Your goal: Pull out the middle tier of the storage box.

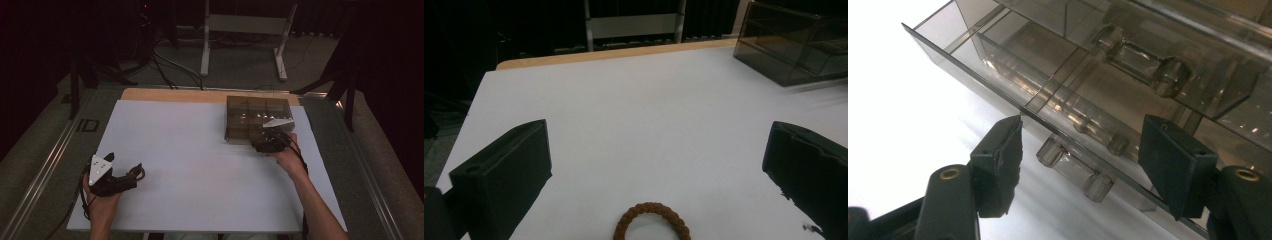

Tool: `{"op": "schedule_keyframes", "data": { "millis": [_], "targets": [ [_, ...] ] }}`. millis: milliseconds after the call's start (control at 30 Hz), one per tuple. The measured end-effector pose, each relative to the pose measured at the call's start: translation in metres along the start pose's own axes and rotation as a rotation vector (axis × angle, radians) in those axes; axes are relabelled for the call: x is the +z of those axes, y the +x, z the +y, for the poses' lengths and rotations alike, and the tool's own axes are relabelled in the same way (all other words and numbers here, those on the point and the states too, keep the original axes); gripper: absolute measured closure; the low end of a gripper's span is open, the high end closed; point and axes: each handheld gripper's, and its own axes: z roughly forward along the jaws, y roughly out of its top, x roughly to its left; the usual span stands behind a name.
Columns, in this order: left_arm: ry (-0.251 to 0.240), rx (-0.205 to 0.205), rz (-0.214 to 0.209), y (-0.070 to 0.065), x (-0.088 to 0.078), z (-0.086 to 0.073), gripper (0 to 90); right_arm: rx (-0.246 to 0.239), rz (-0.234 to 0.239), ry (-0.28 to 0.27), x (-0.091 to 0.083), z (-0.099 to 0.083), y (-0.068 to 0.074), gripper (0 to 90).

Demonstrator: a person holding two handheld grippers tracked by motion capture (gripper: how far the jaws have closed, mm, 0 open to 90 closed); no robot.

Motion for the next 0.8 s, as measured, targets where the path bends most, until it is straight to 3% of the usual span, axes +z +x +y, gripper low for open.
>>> {"op": "schedule_keyframes", "data": {
  "millis": [800],
  "targets": [
    [0.001,-0.002,0.001,0.0004,0.0008,-0.0001,0.8,0.013,0.033,0.005,-0.0070,-0.0055,-0.0002,36.4]
  ]
}}
